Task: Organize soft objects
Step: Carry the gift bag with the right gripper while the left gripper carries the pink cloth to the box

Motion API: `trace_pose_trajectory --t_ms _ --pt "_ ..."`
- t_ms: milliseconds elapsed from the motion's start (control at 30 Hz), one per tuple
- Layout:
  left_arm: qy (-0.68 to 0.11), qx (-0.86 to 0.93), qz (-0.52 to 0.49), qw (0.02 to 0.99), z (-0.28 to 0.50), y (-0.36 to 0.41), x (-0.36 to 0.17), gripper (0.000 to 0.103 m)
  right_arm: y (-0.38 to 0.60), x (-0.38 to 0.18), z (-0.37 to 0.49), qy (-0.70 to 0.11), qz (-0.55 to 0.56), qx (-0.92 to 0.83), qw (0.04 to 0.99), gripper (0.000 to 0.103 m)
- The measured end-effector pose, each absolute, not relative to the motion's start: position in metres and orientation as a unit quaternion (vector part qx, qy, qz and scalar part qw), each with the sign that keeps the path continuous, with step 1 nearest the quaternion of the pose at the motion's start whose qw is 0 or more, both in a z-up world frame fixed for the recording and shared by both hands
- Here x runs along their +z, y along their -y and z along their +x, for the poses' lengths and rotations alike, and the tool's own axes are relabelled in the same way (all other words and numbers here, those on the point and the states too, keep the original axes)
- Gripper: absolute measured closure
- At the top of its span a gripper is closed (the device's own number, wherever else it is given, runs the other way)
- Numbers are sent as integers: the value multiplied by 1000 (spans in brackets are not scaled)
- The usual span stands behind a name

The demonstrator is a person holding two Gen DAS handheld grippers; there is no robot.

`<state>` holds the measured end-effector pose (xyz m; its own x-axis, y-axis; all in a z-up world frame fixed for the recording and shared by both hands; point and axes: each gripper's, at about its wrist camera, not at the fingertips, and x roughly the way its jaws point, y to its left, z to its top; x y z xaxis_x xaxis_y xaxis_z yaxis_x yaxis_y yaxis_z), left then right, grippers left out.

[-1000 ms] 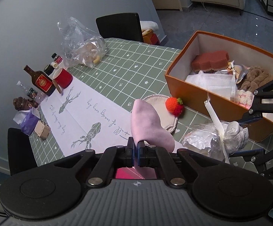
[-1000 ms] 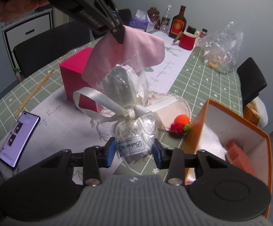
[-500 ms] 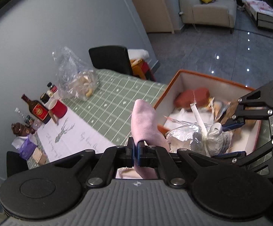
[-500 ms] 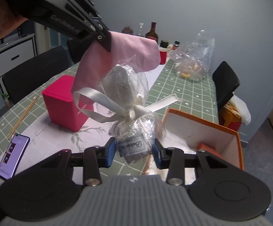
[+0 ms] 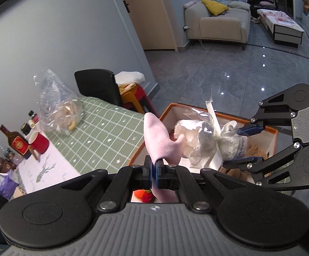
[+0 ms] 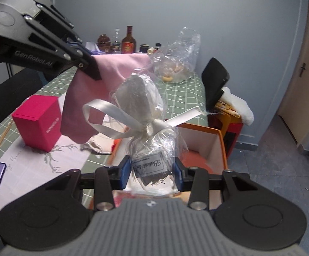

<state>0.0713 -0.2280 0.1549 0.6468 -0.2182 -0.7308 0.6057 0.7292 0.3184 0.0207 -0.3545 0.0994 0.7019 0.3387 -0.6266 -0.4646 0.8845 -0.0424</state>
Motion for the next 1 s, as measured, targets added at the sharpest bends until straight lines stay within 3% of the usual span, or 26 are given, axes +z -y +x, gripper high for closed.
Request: trace_pose_trajectory --t_ms 600,1000 --pt "-397 -289 189 850 101 255 68 100 378 52 42 -401 -143 178 887 63" --pt "-469 -332 253 778 89 264 23 100 361 29 37 -461 -216 215 833 62"
